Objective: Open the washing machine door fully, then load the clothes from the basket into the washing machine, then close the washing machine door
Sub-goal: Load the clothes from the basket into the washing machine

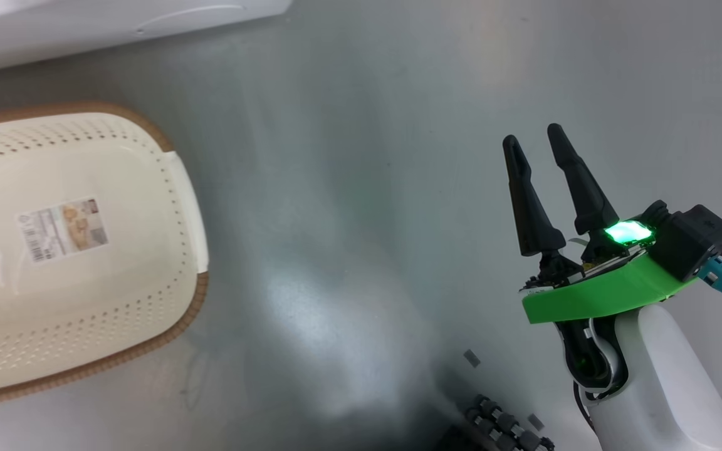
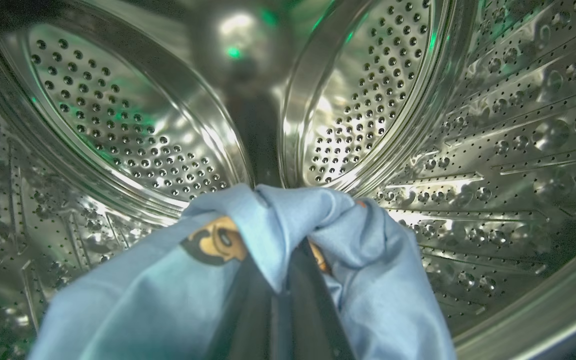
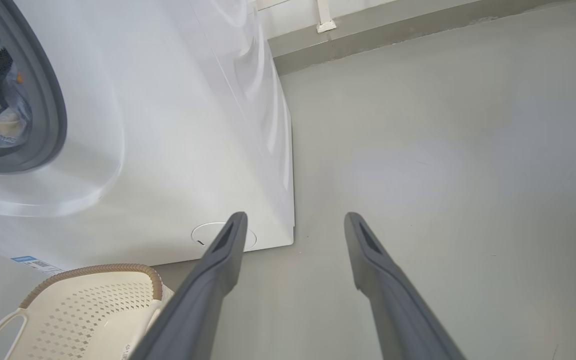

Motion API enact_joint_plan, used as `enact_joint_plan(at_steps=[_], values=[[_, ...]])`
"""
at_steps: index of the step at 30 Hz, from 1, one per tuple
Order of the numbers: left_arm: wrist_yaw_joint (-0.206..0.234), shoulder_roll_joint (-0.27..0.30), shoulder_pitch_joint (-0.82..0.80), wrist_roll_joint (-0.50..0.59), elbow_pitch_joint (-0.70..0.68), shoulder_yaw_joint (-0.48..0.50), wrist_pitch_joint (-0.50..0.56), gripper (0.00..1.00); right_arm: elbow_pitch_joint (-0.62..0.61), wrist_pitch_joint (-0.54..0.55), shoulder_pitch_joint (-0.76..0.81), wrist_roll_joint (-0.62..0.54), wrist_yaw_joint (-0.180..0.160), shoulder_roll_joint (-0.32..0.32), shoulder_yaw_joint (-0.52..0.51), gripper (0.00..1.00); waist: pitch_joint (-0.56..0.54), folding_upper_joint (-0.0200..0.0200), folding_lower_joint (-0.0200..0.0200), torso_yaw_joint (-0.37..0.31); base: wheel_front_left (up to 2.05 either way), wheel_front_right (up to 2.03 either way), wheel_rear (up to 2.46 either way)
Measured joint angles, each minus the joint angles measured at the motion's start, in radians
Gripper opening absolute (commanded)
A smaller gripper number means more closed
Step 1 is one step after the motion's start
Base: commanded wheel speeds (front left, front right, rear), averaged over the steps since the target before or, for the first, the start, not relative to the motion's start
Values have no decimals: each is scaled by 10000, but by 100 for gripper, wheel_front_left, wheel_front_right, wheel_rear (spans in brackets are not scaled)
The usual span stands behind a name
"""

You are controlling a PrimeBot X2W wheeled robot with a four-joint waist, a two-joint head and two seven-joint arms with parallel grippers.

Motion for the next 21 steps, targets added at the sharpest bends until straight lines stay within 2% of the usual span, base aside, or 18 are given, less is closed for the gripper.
enact_joint_plan(at_steps=[4, 8, 9, 11, 15, 21], values=[[15, 10, -529, 188, 431, -104, -566, 0, -10, 0, 0, 0, 0, 27, -10, 100, 136, 0, 0, -145, 0, 0, 0], [15, 2, -788, 207, 968, -79, -692, 0, -33, 0, 0, -2, 0, 48, -25, 100, 233, 0, 0, -169, 0, 0, 0], [15, 2, -788, 207, 968, -79, -692, 28, -33, 0, 0, -2, 0, 48, -25, 100, 233, 0, 0, -169, 0, 0, 0], [10, -8, -785, 151, 1419, -67, -698, 100, -29, 0, 0, -2, 0, 77, -23, 100, 239, 0, 0, -140, 0, 0, 0], [-79, -63, -780, -100, 2027, -73, -523, 100, -21, 0, -12, -2, 0, 115, -19, 100, 228, 0, 0, -39, 0, 0, 0], [-167, -393, -656, -355, 2161, -23, -673, 100, -4, 0, -38, -17, 0, 84, -71, 100, 88, 0, 0, 146, 0, 0, 0]])
